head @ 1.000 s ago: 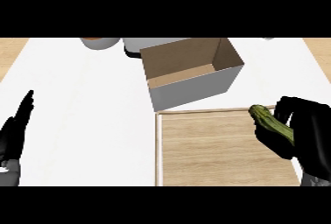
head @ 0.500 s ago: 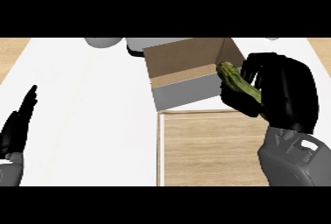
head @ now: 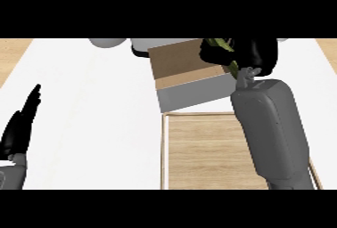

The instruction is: Pick the squash from the tray and place it in the cardboard box

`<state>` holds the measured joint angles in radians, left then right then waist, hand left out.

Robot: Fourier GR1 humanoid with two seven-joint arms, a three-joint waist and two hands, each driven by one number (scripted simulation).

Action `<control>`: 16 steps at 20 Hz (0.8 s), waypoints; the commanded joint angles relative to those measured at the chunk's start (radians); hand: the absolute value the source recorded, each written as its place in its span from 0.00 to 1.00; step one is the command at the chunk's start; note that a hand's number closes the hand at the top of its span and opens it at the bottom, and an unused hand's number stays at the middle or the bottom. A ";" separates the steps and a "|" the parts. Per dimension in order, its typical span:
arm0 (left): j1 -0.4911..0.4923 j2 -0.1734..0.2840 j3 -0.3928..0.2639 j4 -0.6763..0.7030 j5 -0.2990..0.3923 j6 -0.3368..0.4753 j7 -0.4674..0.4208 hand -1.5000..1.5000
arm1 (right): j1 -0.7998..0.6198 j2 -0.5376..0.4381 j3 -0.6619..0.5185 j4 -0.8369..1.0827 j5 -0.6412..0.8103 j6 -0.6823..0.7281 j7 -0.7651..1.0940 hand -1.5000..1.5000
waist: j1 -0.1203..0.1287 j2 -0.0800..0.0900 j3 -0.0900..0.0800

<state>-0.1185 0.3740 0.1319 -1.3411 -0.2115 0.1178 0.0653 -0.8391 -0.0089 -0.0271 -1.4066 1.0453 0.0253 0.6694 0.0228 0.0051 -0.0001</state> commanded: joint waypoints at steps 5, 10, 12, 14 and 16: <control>-0.024 0.041 0.041 0.035 0.022 -0.045 -0.039 0.50 | -0.204 0.006 -0.120 0.504 -0.035 -0.253 -0.136 1.00 | 0.021 0.010 0.000; -0.070 0.016 0.023 0.036 0.008 -0.037 0.004 0.50 | -0.313 -0.031 -0.151 0.770 0.004 -0.333 -0.159 1.00 | 0.024 0.014 -0.001; -0.031 -0.012 -0.016 -0.009 -0.015 -0.029 0.026 0.50 | -0.347 -0.056 -0.203 0.847 -0.004 -0.403 -0.145 1.00 | 0.038 0.017 0.000; -0.030 -0.014 -0.012 -0.039 -0.009 -0.029 0.063 0.50 | -0.320 -0.002 -0.233 0.880 -0.046 -0.439 -0.129 0.00 | 0.031 0.012 0.001; -0.019 -0.046 -0.031 -0.036 -0.027 -0.002 0.042 0.50 | -0.335 -0.052 -0.304 0.918 -0.124 -0.420 -0.193 0.00 | 0.035 0.016 0.001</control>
<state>-0.1471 0.3605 0.1254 -1.3459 -0.2239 0.0981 0.0838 -1.1661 -0.0394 -0.2558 -0.5898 0.9839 -0.3538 0.5207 0.0530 0.0187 0.0001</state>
